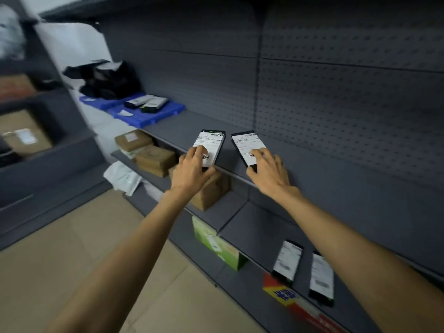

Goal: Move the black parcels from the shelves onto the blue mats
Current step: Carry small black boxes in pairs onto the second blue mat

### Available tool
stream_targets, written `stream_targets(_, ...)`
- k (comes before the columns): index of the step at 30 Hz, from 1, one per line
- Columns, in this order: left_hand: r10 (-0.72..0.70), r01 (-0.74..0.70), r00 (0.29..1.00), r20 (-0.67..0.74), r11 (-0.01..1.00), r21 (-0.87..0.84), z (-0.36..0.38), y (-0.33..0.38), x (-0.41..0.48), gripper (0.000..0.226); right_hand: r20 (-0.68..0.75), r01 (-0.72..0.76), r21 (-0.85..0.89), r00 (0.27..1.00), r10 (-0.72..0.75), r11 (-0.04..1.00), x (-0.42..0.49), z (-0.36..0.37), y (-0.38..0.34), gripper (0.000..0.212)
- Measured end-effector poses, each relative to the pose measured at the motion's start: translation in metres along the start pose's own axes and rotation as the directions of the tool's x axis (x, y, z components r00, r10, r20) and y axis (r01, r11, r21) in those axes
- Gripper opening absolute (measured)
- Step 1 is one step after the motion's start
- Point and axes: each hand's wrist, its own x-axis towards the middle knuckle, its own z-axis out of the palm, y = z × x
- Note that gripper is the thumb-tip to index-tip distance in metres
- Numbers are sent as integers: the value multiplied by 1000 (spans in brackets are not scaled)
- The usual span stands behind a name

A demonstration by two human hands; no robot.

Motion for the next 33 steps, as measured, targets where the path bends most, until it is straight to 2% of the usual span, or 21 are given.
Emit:
stream_targets(6,-87,92,993,-80,994,67,-63,-161,47,45,-15,196,65,981,-195,978,96,58,-165,50)
stream_targets(13,-163,175,978,-127,981,87,-101,-298,102,40,4,270,87,963,-271,959,183,110,-291,50)
stream_targets(21,-156,163,981,-115,985,53,-87,-375,202,40,-11,275,72,961,-275,959,300,159,-338,49)
stream_targets(28,-131,134,990,-44,989,58,-47,-421,351,40,-17,215,37,976,-215,976,441,203,-337,48)
stream_targets(33,-133,129,991,31,985,113,-13,-449,440,44,49,167,15,985,-167,986,530,239,-335,48)
